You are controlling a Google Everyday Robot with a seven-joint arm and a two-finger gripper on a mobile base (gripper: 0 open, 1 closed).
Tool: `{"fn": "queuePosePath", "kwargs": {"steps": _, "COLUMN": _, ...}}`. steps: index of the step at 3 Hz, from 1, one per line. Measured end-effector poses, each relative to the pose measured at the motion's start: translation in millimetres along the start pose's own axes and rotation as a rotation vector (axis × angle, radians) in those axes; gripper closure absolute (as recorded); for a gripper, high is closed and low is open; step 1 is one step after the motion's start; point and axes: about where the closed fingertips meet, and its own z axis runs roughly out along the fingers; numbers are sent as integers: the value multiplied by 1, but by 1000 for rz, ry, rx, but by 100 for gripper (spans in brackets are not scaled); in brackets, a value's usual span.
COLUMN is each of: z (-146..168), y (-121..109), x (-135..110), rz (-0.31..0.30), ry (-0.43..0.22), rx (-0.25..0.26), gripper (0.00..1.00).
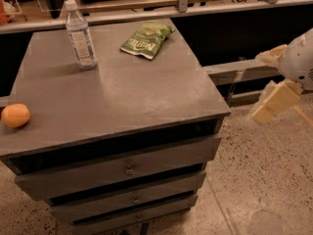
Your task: Move blue plastic bottle near orange
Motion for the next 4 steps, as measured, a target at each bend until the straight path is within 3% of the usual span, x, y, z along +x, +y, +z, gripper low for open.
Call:
{"fn": "queuePosePath", "kwargs": {"steps": 1, "z": 43, "y": -30, "x": -20, "rz": 53, "ry": -303, "rx": 4, "gripper": 0}}
{"fn": "queuePosePath", "kwargs": {"steps": 2, "z": 62, "y": -51, "x": -79, "rz": 107, "ry": -595, "rx": -6, "gripper": 0}}
{"fn": "queuePosePath", "kwargs": {"steps": 3, "z": 64, "y": -58, "x": -139, "rz": 107, "ry": -767, "rx": -28, "gripper": 0}}
{"fn": "queuePosePath", "kwargs": {"steps": 4, "z": 79, "y": -51, "x": -187, "rz": 77, "ry": -762, "rx": -17, "gripper": 0}}
